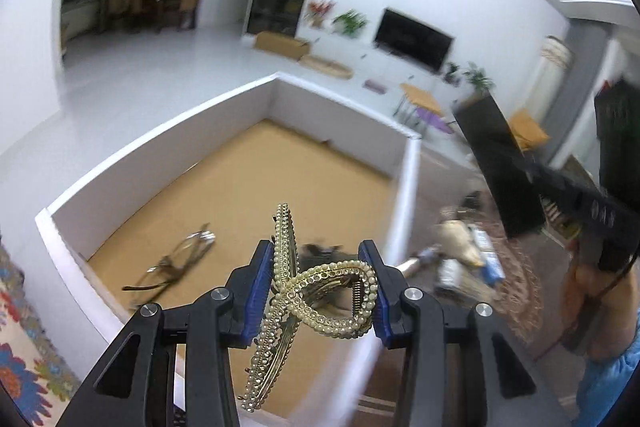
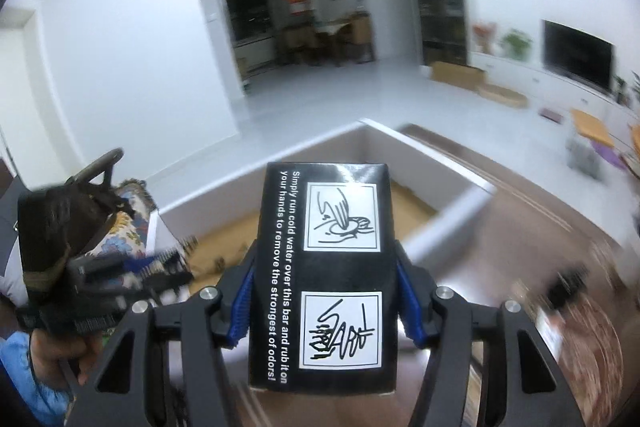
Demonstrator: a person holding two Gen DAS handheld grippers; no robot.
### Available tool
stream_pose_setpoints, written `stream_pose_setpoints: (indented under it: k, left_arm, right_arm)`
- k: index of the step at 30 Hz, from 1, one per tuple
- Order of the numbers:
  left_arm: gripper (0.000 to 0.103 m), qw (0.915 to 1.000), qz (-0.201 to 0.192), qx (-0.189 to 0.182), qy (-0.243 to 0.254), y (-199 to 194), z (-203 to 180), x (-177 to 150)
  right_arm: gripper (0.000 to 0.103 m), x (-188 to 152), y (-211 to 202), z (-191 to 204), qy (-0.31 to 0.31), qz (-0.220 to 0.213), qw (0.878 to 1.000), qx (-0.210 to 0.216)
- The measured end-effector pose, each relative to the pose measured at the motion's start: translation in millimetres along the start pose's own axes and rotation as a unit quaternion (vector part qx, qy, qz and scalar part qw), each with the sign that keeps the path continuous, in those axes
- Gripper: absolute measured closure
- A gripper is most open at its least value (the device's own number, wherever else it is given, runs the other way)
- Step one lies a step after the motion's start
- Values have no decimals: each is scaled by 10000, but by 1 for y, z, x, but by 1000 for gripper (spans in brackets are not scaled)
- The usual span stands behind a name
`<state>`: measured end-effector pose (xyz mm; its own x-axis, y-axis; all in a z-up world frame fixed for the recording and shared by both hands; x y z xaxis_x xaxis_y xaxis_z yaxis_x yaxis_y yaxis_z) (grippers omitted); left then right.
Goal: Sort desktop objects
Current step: 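Carry the claw clip and soap box into the cardboard bin and open both tools, then bring both tools back over the table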
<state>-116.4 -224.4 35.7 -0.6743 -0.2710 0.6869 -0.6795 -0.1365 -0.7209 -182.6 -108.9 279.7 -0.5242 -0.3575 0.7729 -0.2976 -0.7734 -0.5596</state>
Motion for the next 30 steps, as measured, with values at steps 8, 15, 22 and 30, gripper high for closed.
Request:
stream_pose_setpoints:
  k: [8, 15, 22, 30]
  left_arm:
    - [60, 9946, 941, 420, 129, 76, 23, -8]
    - [36, 9904, 1250, 588, -24, 91, 32, -12]
    - [26, 9957, 677, 625, 129, 51, 10, -22]
    - [3, 9916, -92, -368, 1237, -32, -120, -64]
  right_arm:
    - [43, 7, 160, -26, -81, 1233, 9922, -131]
    - [9, 8, 177, -44, -1, 1090, 9933, -383]
    - [1, -11, 77, -42, 4, 363, 9987, -365]
    - [0, -180, -87, -109, 223, 612, 9851, -1592]
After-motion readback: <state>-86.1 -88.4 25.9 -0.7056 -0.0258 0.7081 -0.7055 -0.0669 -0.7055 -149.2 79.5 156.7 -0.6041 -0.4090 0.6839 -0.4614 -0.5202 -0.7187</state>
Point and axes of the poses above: each gripper's, at about its wrist camera, not at the fingertips, and y roughly the way its jaws point, z to its left, x to its top, the point moved 7 cm from there along y, roughly the way its jaws point, and after that the axes turned 14 degrees about x, right-handed, at the moved point
